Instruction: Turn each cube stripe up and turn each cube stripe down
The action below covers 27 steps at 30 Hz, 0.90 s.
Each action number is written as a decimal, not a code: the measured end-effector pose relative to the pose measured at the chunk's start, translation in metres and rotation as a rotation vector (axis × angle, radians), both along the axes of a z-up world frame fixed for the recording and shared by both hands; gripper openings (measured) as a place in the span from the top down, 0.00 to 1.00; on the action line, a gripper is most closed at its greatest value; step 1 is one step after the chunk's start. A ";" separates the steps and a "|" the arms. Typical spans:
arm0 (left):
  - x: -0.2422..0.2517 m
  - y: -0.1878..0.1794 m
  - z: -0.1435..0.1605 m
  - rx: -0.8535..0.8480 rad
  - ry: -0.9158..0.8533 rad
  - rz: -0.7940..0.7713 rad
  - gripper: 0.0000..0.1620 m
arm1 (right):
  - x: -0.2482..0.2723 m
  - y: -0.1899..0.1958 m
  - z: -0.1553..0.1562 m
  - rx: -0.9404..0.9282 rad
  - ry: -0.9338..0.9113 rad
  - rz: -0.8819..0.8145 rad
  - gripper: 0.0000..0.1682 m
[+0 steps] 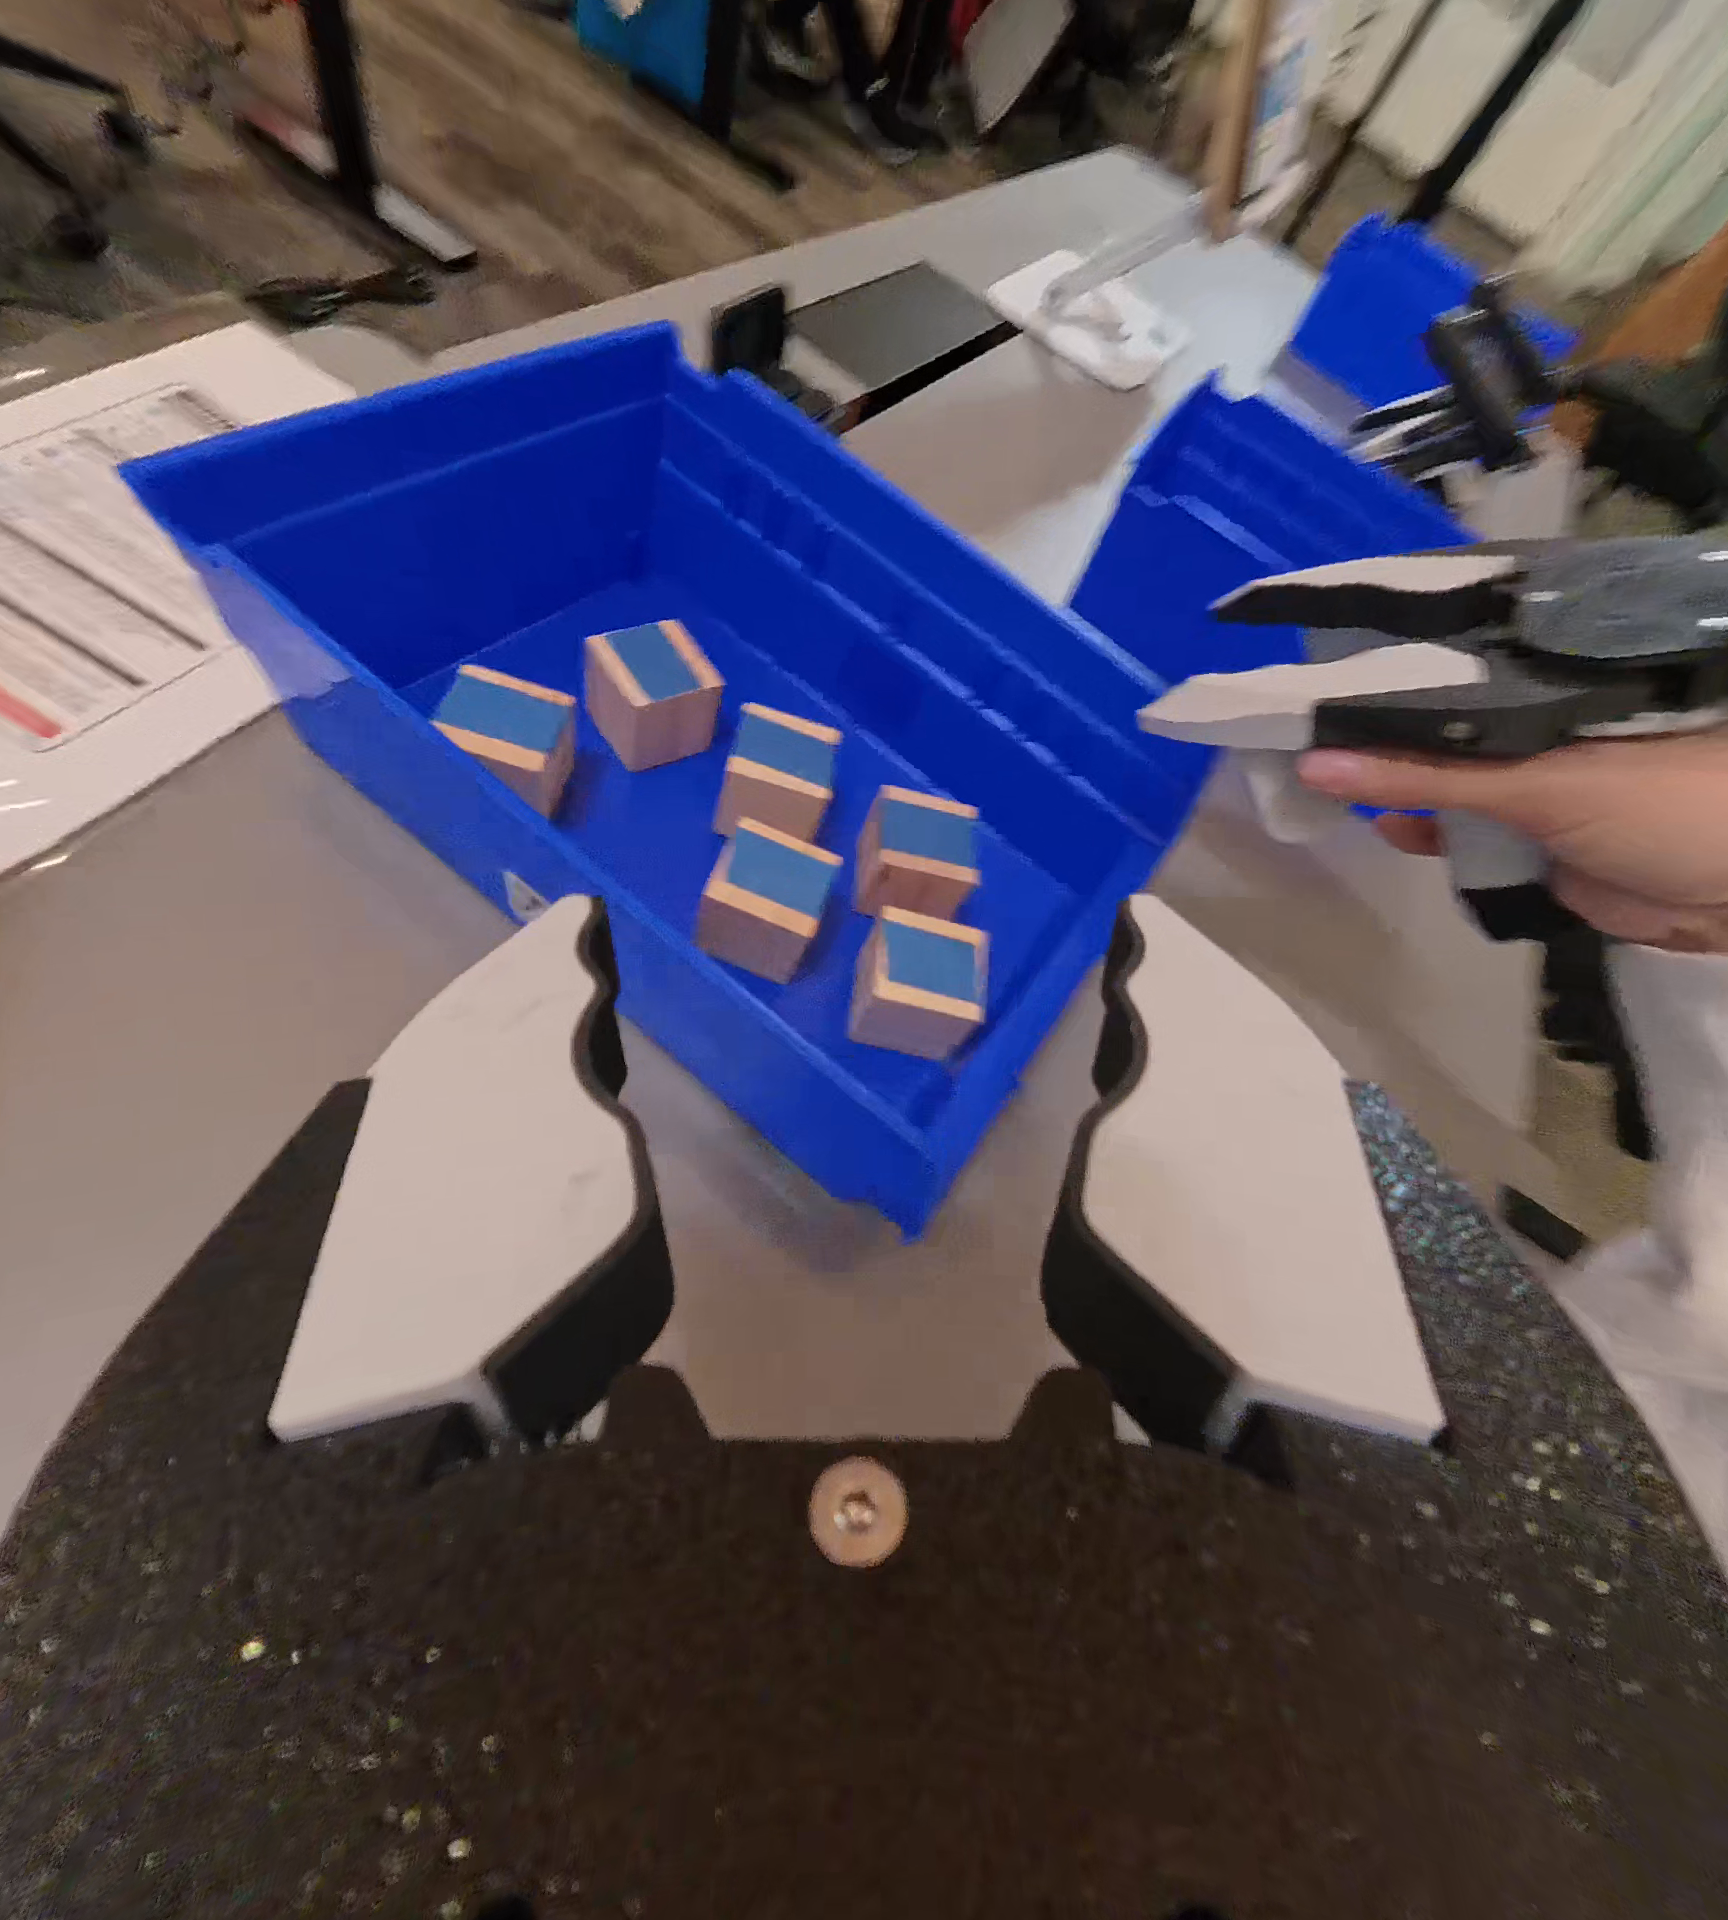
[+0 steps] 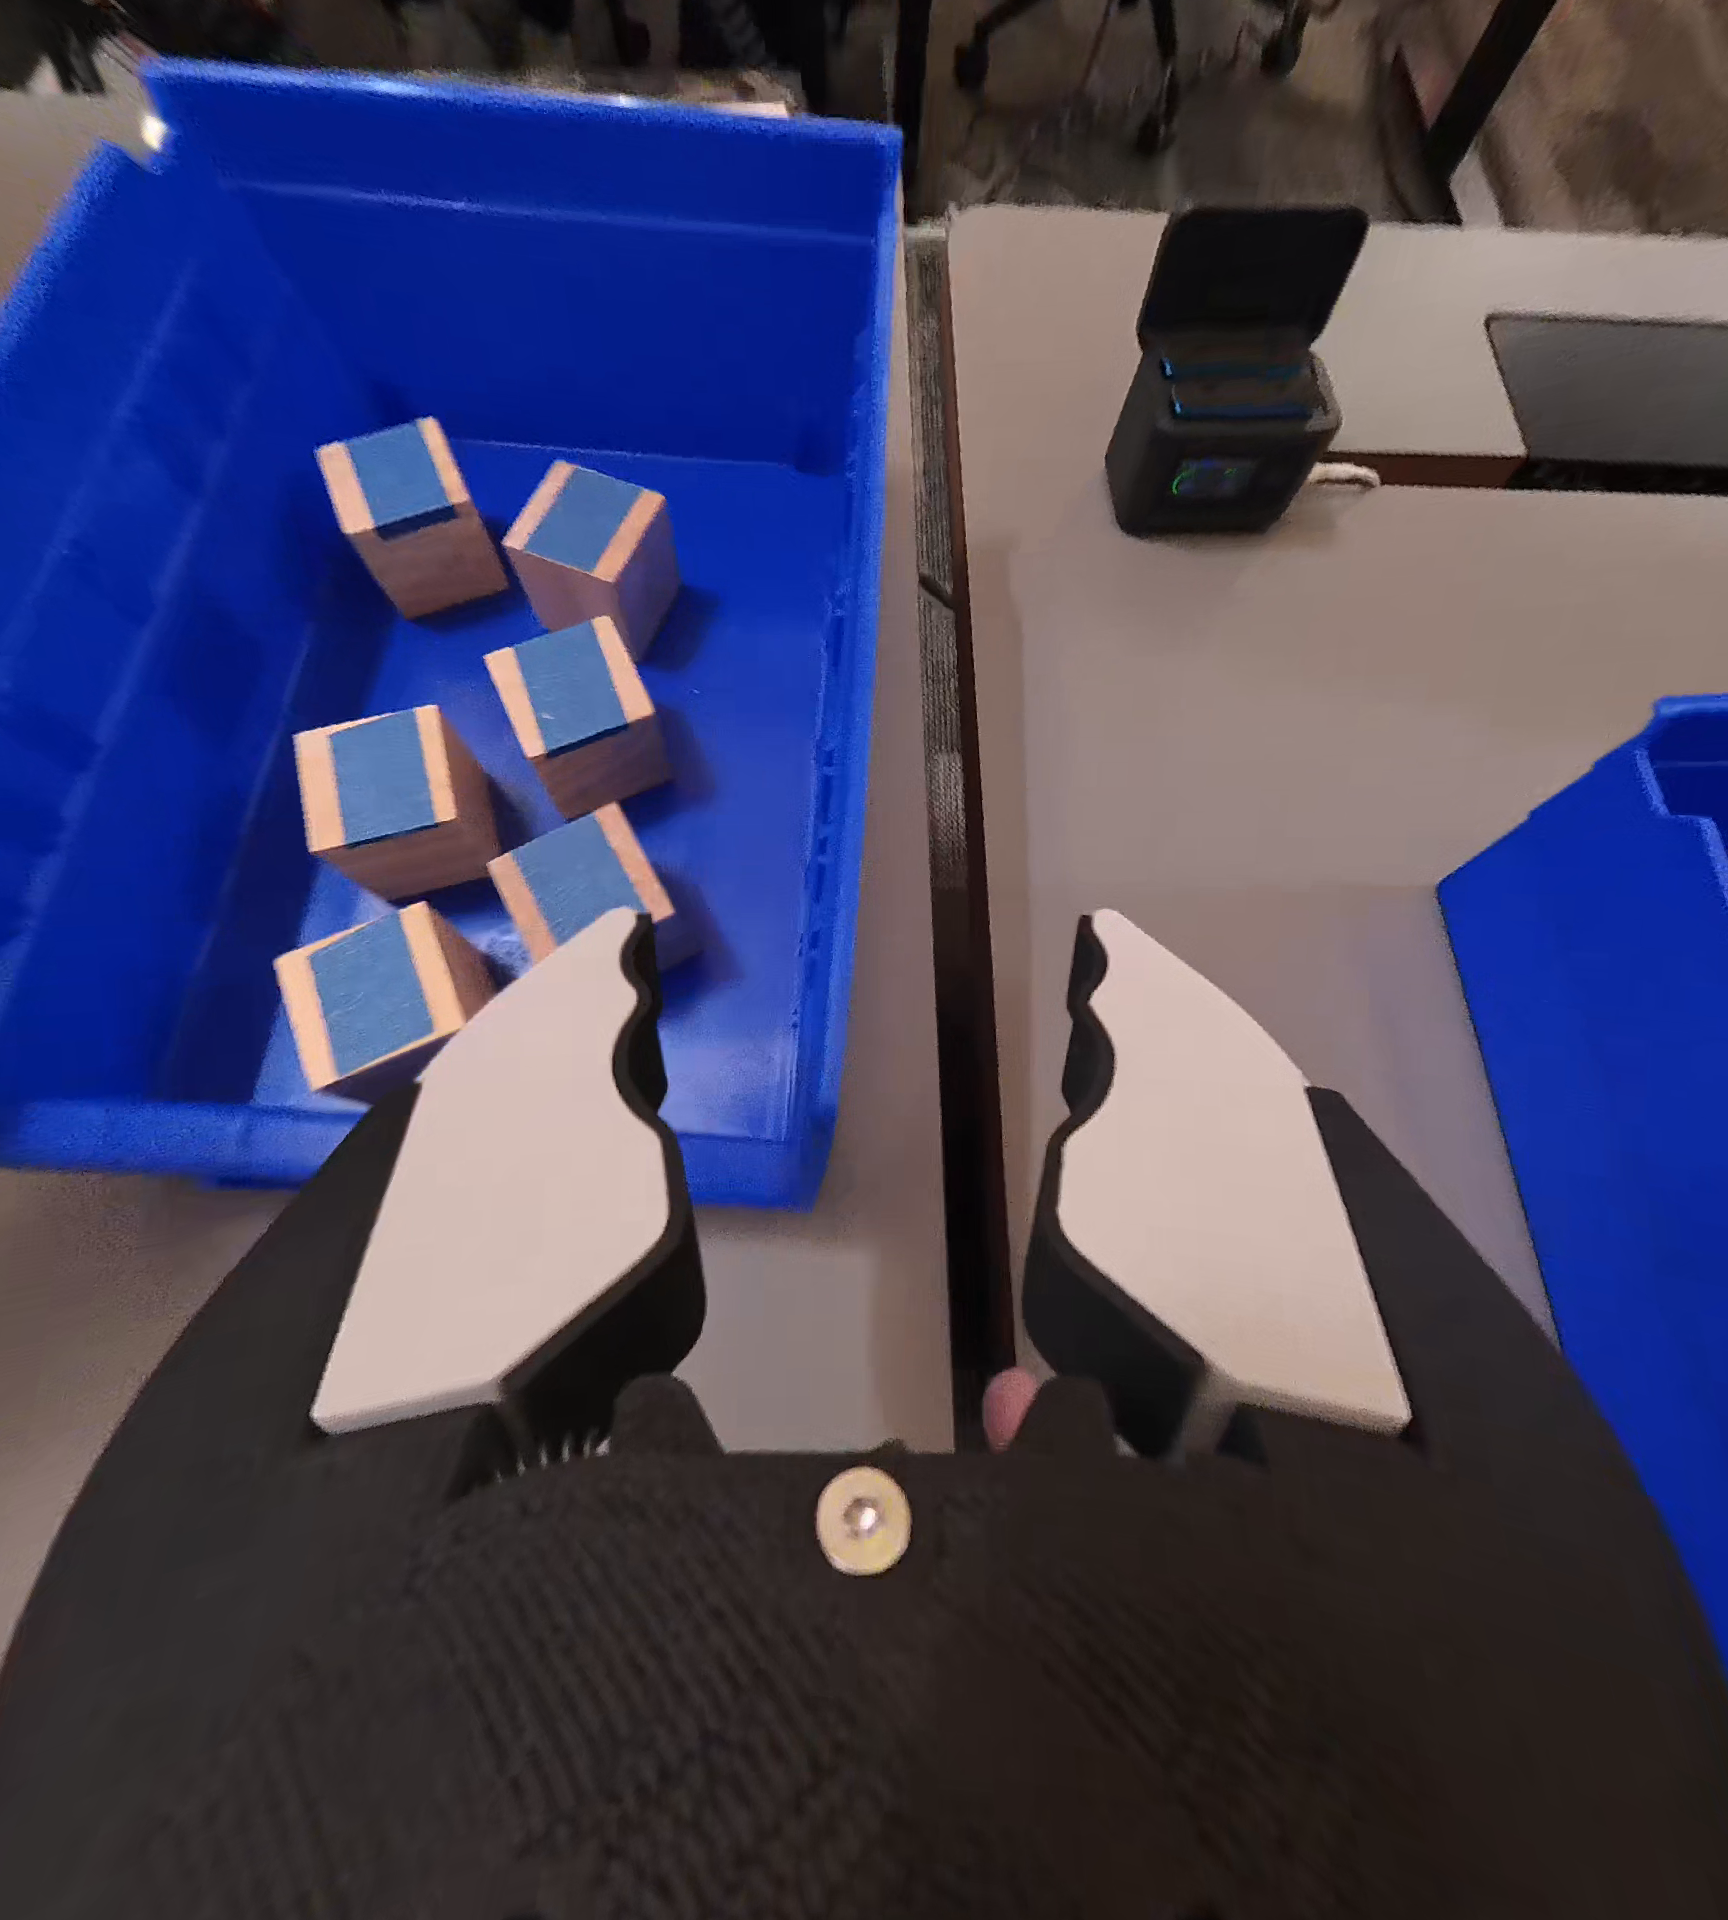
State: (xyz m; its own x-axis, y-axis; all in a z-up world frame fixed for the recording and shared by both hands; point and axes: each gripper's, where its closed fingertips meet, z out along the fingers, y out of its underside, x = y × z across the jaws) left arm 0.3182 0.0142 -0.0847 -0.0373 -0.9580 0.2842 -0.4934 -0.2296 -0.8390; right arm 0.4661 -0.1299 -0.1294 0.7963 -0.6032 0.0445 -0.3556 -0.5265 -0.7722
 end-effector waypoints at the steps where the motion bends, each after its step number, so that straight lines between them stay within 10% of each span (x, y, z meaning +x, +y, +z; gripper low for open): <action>1: 0.011 0.006 -0.008 0.045 0.042 0.048 0.45 | 0.005 0.003 -0.005 -0.014 0.013 -0.004 0.55; 7: 0.047 0.034 -0.065 0.209 0.252 0.163 0.52 | 0.014 0.018 -0.027 -0.065 0.086 0.013 0.64; 10: 0.050 0.041 -0.070 0.203 0.252 0.198 0.66 | 0.005 0.027 -0.031 -0.054 0.113 0.072 0.96; 19: -0.004 0.072 -0.067 0.255 0.299 0.287 0.88 | -0.069 0.039 -0.034 -0.097 0.166 0.125 0.96; 27: -0.153 0.119 -0.069 0.205 0.295 0.365 0.94 | -0.221 0.082 -0.033 -0.106 0.144 0.175 0.95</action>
State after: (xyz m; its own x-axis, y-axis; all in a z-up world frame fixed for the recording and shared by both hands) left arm 0.1651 0.1333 -0.1532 0.3631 -0.9310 0.0372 -0.6342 -0.2762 -0.7221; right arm 0.2454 -0.0482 -0.1619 0.8908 -0.4539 -0.0210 -0.3543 -0.6650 -0.6574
